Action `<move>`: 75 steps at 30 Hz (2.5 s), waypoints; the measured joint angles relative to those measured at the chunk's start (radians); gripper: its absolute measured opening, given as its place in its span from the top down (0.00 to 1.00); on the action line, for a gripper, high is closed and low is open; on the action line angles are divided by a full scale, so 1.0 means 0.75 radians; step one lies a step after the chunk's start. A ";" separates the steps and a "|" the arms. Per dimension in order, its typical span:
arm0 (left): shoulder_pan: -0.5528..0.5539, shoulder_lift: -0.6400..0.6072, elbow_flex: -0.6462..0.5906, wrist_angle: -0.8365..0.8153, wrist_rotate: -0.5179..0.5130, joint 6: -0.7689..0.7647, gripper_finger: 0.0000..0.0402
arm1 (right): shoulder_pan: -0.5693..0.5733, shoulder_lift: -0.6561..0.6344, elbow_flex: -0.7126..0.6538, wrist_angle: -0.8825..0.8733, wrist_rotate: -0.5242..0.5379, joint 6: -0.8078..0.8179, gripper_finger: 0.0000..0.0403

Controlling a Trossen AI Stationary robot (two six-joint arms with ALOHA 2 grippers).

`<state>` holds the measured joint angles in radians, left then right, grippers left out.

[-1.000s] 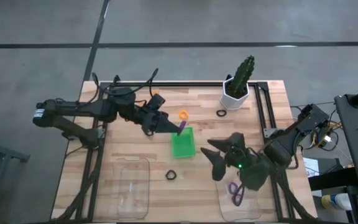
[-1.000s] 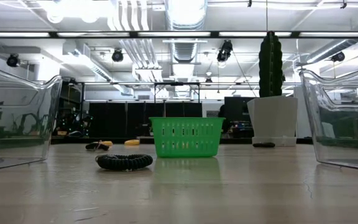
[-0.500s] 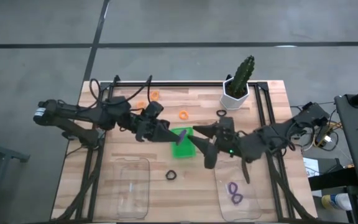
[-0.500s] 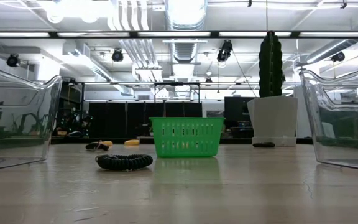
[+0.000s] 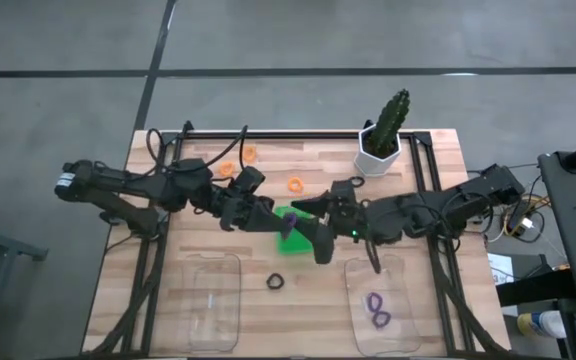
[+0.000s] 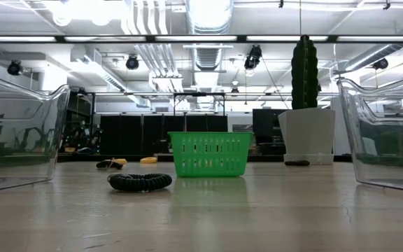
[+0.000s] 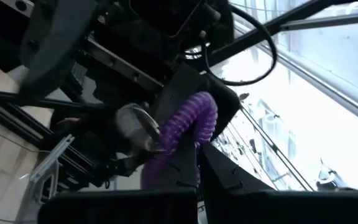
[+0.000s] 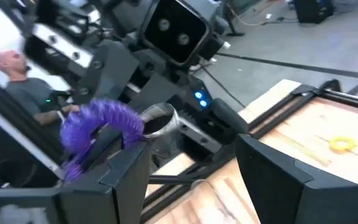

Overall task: Sort spring keychains
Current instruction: Put the purple spring keychain into the right transparent bin

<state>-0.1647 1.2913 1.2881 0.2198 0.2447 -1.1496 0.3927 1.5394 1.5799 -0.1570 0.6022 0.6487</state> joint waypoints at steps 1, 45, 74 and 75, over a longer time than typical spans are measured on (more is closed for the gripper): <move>0.000 -0.002 0.000 0.000 0.001 0.000 1.00 | 0.005 0.000 0.000 0.019 0.000 -0.020 0.43; -0.025 -0.058 0.001 0.025 0.009 -0.017 1.00 | -0.051 0.037 -0.005 0.333 -0.152 -0.194 0.94; -0.026 -0.177 0.001 -0.069 0.000 -0.001 1.00 | 0.021 0.031 -0.005 0.394 -0.211 -0.137 0.68; -0.026 -0.177 0.001 -0.070 0.000 0.000 1.00 | 0.020 0.031 -0.005 0.400 -0.211 -0.141 0.63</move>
<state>-0.1841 1.1586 1.2884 0.1676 0.2447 -1.1496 0.4081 1.5623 1.5764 0.1430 0.4438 0.5432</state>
